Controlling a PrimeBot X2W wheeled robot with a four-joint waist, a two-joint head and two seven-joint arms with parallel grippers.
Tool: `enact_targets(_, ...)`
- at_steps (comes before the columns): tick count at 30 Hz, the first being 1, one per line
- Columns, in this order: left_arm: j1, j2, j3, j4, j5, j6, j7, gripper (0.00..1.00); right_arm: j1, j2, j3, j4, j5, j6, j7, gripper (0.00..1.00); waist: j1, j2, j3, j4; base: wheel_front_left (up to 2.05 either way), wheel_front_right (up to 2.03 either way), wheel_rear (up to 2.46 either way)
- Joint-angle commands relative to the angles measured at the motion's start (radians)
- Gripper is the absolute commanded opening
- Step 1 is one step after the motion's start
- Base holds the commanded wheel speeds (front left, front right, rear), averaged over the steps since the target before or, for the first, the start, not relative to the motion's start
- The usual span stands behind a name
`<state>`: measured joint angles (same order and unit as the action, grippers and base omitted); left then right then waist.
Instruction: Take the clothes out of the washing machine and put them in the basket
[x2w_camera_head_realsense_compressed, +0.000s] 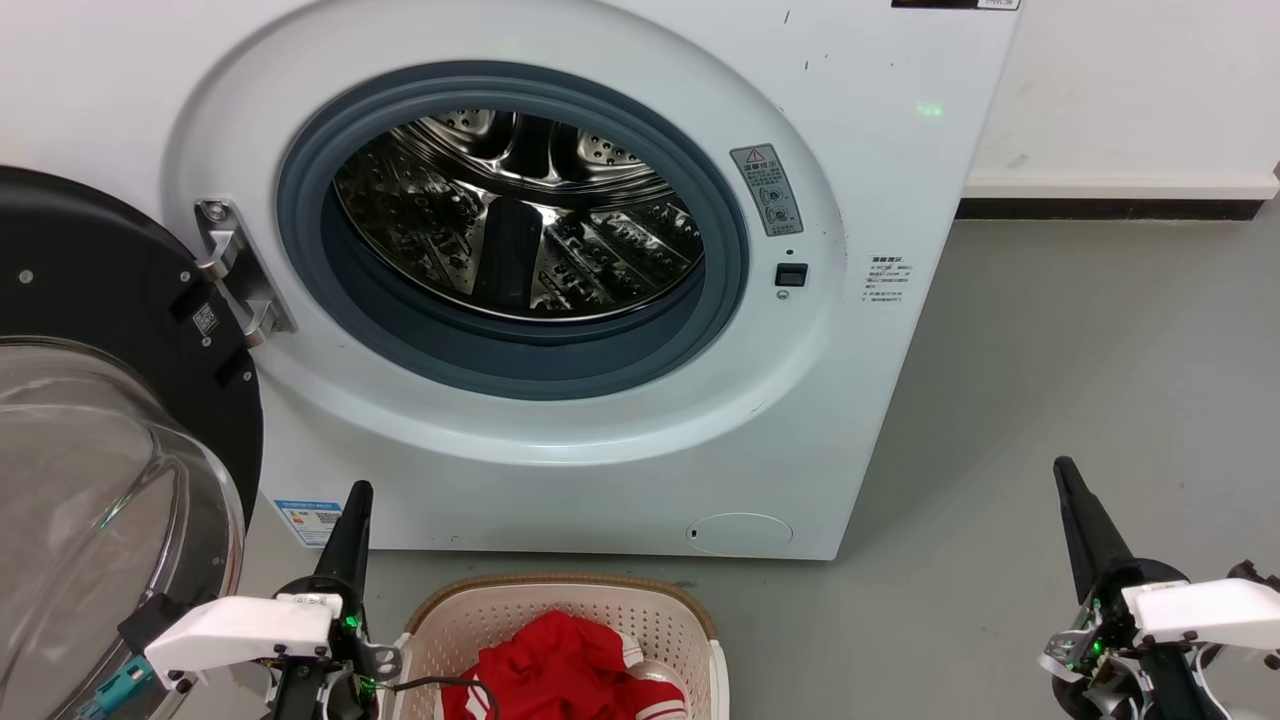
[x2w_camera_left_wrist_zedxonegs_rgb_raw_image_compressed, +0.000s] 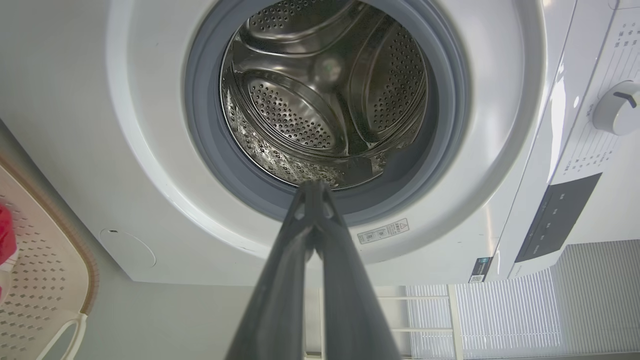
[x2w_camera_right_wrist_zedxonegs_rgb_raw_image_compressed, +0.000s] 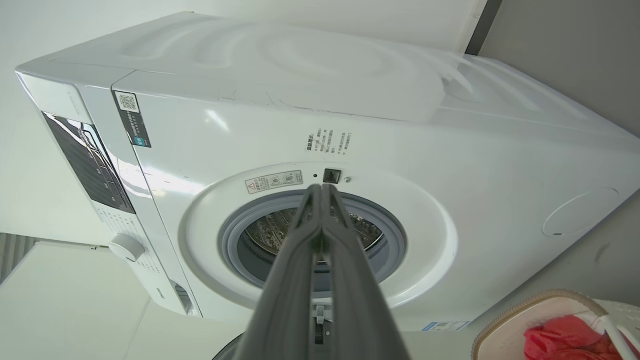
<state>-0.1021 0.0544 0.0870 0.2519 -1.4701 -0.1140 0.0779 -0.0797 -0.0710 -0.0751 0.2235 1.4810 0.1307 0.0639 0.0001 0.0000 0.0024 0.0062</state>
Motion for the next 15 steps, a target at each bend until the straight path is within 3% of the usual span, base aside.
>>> enact_targets(1,-0.01,-0.001,0.008,-0.007,-0.024,-0.006,0.008,0.0,-0.018,-0.001,-0.003,0.003,0.029,0.0,0.008,0.0,-0.0001,0.0,0.0,-0.001,0.0,0.0,0.0)
enact_targets(15,-0.01,-0.004,0.027,-0.008,-0.122,-0.018,0.036,0.0,-0.029,0.002,-0.012,0.02,0.134,0.0,0.027,0.0,-0.0001,0.0,0.001,-0.005,0.0,0.0,0.0)
